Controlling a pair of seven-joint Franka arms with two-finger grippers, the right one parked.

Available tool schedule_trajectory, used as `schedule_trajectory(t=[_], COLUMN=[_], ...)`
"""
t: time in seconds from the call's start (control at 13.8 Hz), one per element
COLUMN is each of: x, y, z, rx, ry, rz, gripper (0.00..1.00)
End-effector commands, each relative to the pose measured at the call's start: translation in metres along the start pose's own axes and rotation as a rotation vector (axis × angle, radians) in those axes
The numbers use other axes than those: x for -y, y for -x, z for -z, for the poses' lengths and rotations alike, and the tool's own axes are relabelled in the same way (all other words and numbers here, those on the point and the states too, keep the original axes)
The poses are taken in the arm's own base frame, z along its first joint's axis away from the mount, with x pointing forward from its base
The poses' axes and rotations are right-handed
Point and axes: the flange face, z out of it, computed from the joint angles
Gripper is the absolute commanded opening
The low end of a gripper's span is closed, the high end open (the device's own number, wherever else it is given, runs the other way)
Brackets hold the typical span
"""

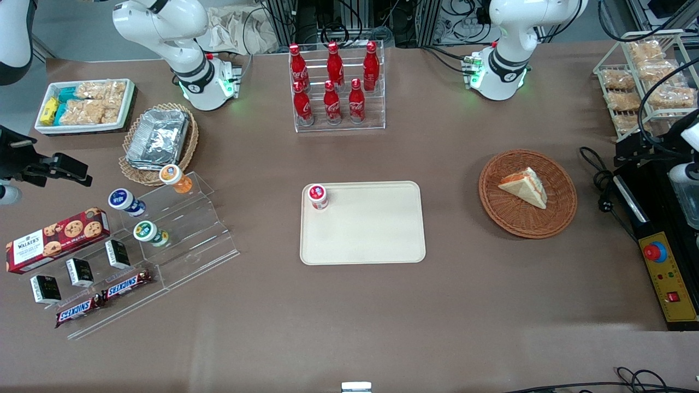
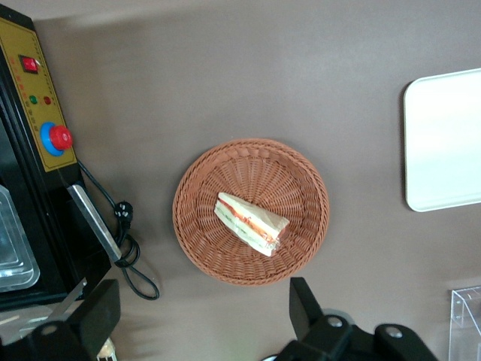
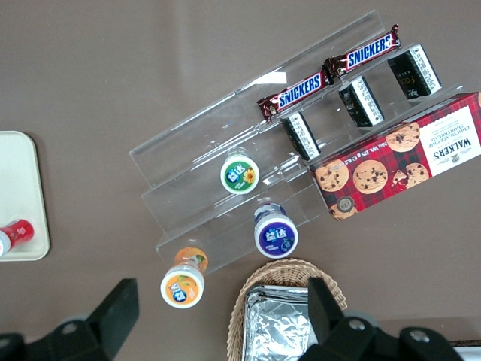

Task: Place sandwich from basket to tray
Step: 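Move the left gripper over the wicker basket holding the wrapped sandwich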

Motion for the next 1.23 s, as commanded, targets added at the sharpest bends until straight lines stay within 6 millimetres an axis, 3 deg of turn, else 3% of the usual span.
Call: schedule_trajectory(t=[0.0,0.43,0.65,0.87,1.16], x=[0.000,-0.009,-0.034,-0.055,-0.084], y=[0.004,0.014,0.023,0.038,0.043], z=[0.002,-0.013,-0.027,-0.056,-0.110], rx=[0.030,0.063,0.049,0.010,-0.006], ry=[0.016,0.010,-0.017,-0.034,-0.080], rz=[0.019,0.147,0.240,0.377,0.604], gripper=[1.00,1.00,1.00,1.00,1.00])
